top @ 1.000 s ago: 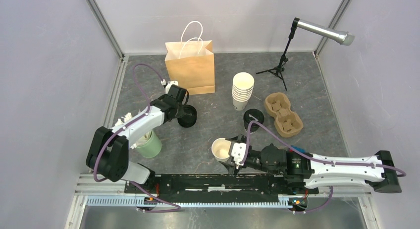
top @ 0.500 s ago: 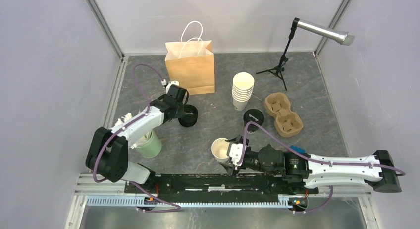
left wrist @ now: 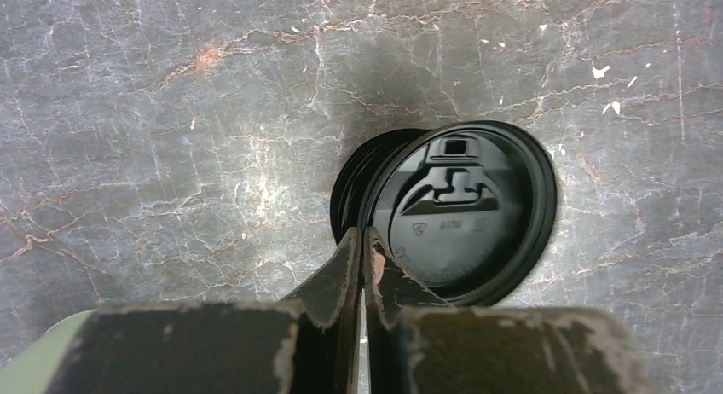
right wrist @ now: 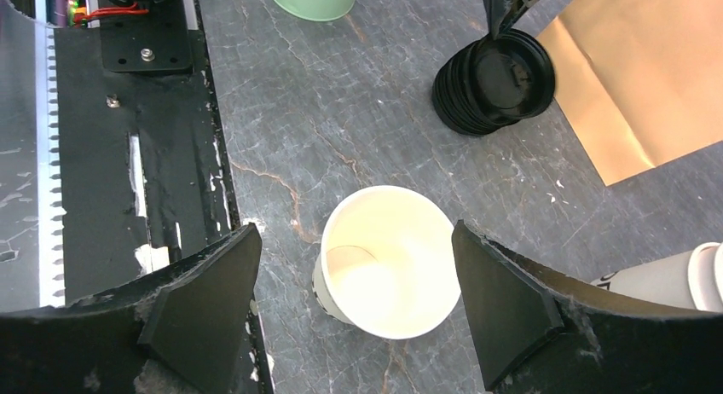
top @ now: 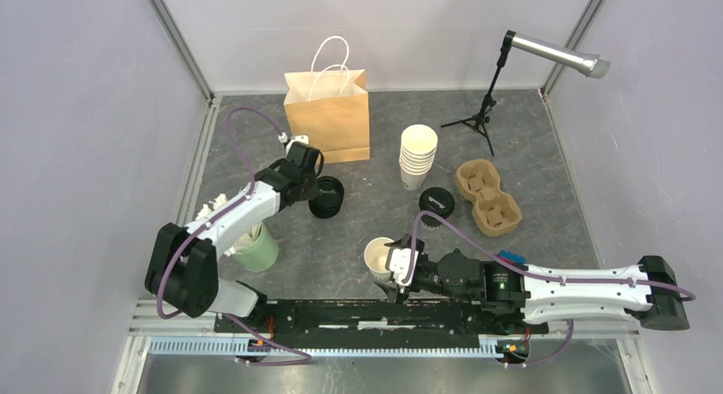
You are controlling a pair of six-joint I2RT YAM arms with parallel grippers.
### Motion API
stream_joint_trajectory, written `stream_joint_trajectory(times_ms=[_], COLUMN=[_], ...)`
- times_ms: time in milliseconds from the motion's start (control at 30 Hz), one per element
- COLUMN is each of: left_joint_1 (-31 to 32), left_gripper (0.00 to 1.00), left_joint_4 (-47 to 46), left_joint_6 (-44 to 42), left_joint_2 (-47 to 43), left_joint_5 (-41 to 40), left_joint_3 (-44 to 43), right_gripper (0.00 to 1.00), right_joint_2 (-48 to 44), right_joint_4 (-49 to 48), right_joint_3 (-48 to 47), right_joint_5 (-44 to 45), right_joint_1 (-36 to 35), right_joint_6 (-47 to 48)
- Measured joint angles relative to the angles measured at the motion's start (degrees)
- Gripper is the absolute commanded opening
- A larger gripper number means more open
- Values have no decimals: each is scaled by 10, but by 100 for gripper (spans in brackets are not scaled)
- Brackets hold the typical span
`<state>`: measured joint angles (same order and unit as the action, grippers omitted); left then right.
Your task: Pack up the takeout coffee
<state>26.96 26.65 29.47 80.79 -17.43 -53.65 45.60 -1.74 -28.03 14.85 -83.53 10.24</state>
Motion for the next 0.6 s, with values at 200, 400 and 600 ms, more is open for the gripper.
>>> stream_joint_trajectory(times_ms=[200,400,600], left_joint_1=[0,0,0], left_gripper=[2,13,4], left_joint_4=[3,5,11], left_joint_6=[0,-1,-5], left_joint_2=[-6,-7,-9], left_joint_5=[11,14,16], left_joint_3=[-2,-2,-9], right_gripper=[90,90,90], right_joint_2=[4,5,7], right_joint_4=[-9,-13,-13], right_joint_3=[2,2,2], right_joint_5=[-13,-18,-21], right_joint_1=[0,0,0], right_joint_6=[-6,-10,-10])
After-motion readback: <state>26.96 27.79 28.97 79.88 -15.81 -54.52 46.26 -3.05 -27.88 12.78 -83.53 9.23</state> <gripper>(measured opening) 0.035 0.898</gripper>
